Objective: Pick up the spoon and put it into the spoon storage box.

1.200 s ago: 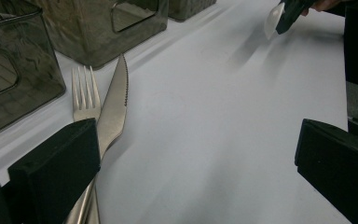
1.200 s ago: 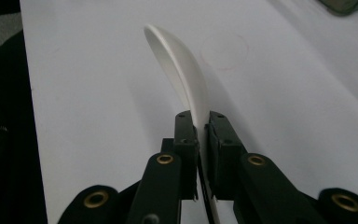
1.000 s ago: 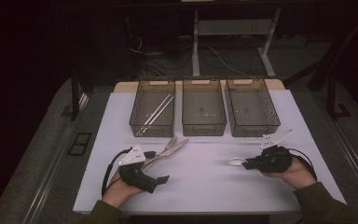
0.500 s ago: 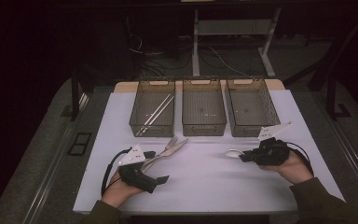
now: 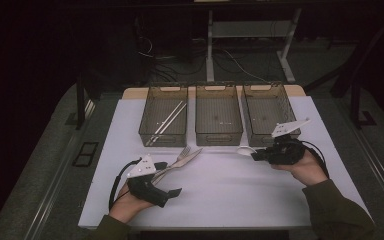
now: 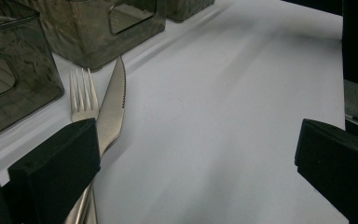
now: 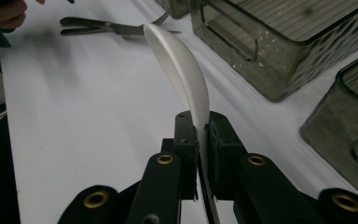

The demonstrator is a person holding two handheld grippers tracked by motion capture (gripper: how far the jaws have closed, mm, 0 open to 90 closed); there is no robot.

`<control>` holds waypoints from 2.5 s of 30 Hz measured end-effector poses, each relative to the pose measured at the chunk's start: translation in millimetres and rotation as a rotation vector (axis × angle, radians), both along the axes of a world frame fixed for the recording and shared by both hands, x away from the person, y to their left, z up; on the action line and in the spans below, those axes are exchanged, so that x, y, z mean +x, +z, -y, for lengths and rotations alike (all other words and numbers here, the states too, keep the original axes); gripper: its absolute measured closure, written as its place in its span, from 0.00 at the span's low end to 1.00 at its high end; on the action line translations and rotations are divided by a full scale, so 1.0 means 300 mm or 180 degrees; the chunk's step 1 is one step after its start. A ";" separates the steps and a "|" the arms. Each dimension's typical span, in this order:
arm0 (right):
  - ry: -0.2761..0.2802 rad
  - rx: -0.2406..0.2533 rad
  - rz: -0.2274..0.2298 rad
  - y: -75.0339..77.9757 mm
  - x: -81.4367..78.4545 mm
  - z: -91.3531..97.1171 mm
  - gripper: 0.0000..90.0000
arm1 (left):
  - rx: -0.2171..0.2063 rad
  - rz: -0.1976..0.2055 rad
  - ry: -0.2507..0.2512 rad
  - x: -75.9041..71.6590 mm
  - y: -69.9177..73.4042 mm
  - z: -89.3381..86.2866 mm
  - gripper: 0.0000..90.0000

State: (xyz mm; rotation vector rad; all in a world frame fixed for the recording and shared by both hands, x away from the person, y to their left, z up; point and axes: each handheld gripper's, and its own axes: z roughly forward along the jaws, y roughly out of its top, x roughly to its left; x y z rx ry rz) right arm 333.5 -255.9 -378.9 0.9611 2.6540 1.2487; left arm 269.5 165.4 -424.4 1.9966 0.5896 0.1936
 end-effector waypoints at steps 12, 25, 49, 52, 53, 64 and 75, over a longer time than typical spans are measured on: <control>-0.0124 0.0096 0.0051 0.035 0.068 -0.010 0.92 | -0.0001 0.0002 0.0002 0.000 0.000 -0.001 0.00; -0.0208 0.0134 0.0131 0.085 0.138 -0.037 0.92 | -0.0022 0.0008 0.0015 -0.003 0.004 -0.003 0.00; -0.0347 0.0106 0.0037 0.089 0.349 -0.200 0.92 | -0.0036 0.0013 0.0003 -0.004 0.006 -0.001 0.00; -0.0391 0.0133 0.0001 0.084 0.377 -0.223 0.92 | -0.0038 0.0014 0.0000 -0.004 0.007 -0.001 0.00; -0.0399 0.0144 -0.0016 0.081 0.386 -0.231 0.92 | -0.0040 0.0011 -0.0003 -0.004 0.007 -0.001 0.00; -0.0412 0.0039 -0.0107 0.034 0.447 -0.327 0.92 | -0.0038 0.0041 -0.0013 -0.005 0.010 -0.005 0.00; -0.0345 -0.0270 -0.0207 -0.025 0.461 -0.378 0.92 | -0.0043 0.0032 -0.0021 -0.007 0.012 -0.005 0.00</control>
